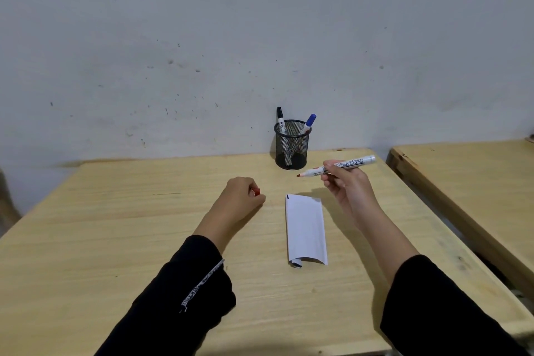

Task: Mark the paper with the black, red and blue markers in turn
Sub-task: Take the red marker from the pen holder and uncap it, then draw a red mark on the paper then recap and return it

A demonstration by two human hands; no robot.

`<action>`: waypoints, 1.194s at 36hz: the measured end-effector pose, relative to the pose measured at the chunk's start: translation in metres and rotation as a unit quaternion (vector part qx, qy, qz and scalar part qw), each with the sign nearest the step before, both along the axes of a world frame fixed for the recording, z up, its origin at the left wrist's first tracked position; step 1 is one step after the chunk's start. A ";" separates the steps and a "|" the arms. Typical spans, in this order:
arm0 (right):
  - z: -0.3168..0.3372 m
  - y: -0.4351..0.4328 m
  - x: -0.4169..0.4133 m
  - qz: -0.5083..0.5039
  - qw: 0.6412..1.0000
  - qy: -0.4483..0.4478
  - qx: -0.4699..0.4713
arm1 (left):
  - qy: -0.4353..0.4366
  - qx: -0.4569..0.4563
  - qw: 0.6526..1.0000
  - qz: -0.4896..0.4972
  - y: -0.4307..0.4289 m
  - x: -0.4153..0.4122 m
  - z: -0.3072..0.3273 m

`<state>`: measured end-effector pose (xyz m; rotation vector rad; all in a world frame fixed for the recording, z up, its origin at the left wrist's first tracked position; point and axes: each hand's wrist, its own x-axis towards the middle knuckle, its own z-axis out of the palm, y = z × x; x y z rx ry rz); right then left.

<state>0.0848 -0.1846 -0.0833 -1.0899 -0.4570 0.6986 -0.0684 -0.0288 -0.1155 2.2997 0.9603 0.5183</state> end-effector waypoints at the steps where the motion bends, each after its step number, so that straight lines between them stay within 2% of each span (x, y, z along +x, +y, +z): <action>1: 0.000 0.000 0.000 -0.003 1.000 0.002 -0.001 | -0.011 0.001 1.000 0.007 0.000 0.000 -0.001; 6: -0.001 0.001 0.001 -0.031 0.999 0.036 0.014 | -0.157 0.072 0.983 0.069 -0.014 -0.005 0.006; 9: -0.001 0.002 0.000 -0.041 0.996 0.067 0.035 | -0.191 0.117 0.975 0.004 -0.026 -0.010 0.012; 13: -0.006 0.008 -0.001 -0.048 0.995 0.078 0.039 | -0.095 0.128 0.975 -0.157 -0.049 -0.013 0.004; 16: -0.013 0.012 -0.002 -0.044 0.997 0.048 0.029 | 0.001 0.126 0.964 -0.235 -0.056 -0.012 -0.007; 18: -0.016 0.013 -0.004 -0.034 0.999 0.016 0.029 | 0.036 0.113 0.959 -0.259 -0.056 -0.013 -0.010; 24: -0.020 0.019 -0.010 -0.032 0.999 -0.039 -0.013 | 0.048 0.090 0.967 -0.232 -0.057 -0.012 -0.012; 30: -0.029 0.035 -0.017 -0.071 0.994 -0.055 -0.064 | 0.028 0.093 0.972 -0.214 -0.063 -0.013 -0.017; 34: -0.038 0.040 -0.026 -0.057 0.994 -0.057 -0.067 | 0.034 0.089 0.973 -0.209 -0.064 -0.013 -0.019; 38: -0.040 0.039 -0.027 -0.066 0.983 -0.139 -0.102 | 0.041 0.082 0.974 -0.209 -0.064 -0.012 -0.021; 43: -0.042 0.041 -0.028 -0.066 0.977 -0.169 -0.111 | 0.062 0.085 0.971 -0.213 -0.064 -0.012 -0.020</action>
